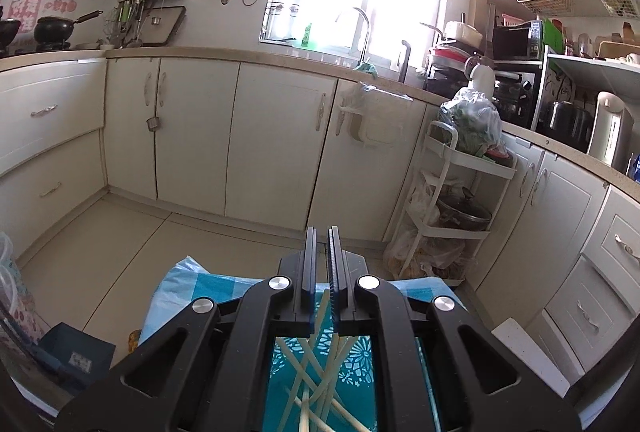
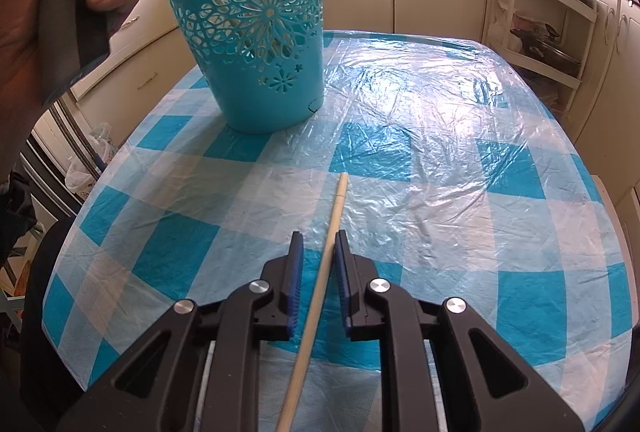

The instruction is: Organize utensils

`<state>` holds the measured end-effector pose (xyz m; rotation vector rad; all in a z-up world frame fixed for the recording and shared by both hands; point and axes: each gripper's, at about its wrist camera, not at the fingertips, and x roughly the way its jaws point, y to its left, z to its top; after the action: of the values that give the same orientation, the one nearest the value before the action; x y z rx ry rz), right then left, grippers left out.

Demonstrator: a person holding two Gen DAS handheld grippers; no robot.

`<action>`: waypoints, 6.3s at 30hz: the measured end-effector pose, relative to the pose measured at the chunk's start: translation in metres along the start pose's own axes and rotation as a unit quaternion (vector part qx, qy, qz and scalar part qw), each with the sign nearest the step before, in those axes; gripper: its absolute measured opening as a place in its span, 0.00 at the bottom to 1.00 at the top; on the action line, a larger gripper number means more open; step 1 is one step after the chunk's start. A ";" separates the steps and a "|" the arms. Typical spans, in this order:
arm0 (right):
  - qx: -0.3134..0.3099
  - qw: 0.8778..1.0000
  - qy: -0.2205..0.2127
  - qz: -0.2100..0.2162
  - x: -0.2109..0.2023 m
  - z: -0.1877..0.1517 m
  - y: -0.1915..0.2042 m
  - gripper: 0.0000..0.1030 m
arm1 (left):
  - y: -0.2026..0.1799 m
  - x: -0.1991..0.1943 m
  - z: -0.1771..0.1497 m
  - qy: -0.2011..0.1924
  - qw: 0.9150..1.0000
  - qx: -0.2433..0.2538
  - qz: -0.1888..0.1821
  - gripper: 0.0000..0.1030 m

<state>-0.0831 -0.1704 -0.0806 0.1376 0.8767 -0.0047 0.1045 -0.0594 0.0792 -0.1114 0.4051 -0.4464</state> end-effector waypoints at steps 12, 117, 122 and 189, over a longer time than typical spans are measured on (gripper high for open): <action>-0.011 1.000 0.000 -0.004 0.000 0.000 0.003 0.19 | 0.009 -0.038 -0.024 0.039 0.999 0.013 0.024 0.59; 0.103 0.987 -0.126 -0.005 -0.202 0.031 0.026 0.93 | 0.028 -0.232 -0.082 0.165 0.980 0.007 0.111 0.93; 0.111 0.981 -0.157 0.000 -0.268 0.017 0.046 0.93 | 0.013 -0.295 -0.067 0.159 0.981 0.019 0.107 0.93; 0.020 0.958 -0.285 0.007 -0.399 -0.064 0.121 0.93 | -0.013 -0.484 -0.040 0.042 0.988 0.031 0.145 0.93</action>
<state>-0.3802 -0.0637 0.1987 0.1700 0.2989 -0.0473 -0.3158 0.1419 0.2174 0.0278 0.4807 -0.1763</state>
